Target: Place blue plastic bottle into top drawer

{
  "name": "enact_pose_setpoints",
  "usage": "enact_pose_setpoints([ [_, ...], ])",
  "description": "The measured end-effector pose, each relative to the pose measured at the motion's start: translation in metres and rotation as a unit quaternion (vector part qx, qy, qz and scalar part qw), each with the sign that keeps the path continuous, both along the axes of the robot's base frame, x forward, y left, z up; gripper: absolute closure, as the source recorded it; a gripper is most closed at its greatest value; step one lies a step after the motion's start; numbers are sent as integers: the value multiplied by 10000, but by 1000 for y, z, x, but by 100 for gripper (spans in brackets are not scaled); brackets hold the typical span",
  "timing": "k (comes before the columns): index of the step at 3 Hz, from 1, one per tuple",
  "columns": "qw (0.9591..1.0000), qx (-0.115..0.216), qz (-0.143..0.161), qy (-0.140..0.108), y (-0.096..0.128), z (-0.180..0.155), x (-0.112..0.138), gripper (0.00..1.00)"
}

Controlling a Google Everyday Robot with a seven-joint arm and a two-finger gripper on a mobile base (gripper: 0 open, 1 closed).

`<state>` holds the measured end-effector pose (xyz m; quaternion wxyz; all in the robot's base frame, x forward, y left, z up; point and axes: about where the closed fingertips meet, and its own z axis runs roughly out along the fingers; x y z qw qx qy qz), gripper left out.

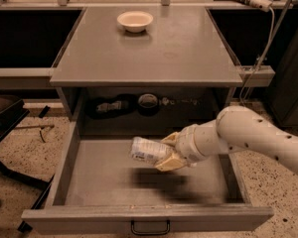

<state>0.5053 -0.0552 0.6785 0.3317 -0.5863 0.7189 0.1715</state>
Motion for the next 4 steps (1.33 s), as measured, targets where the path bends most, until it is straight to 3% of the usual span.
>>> enact_pose_setpoints([
  [2,9994,-43,324,112,48,-41,9,100],
  [3,9995,-182,236,88,55,-53,9,100],
  [4,9996,-176,220,90,55,-53,10,82],
])
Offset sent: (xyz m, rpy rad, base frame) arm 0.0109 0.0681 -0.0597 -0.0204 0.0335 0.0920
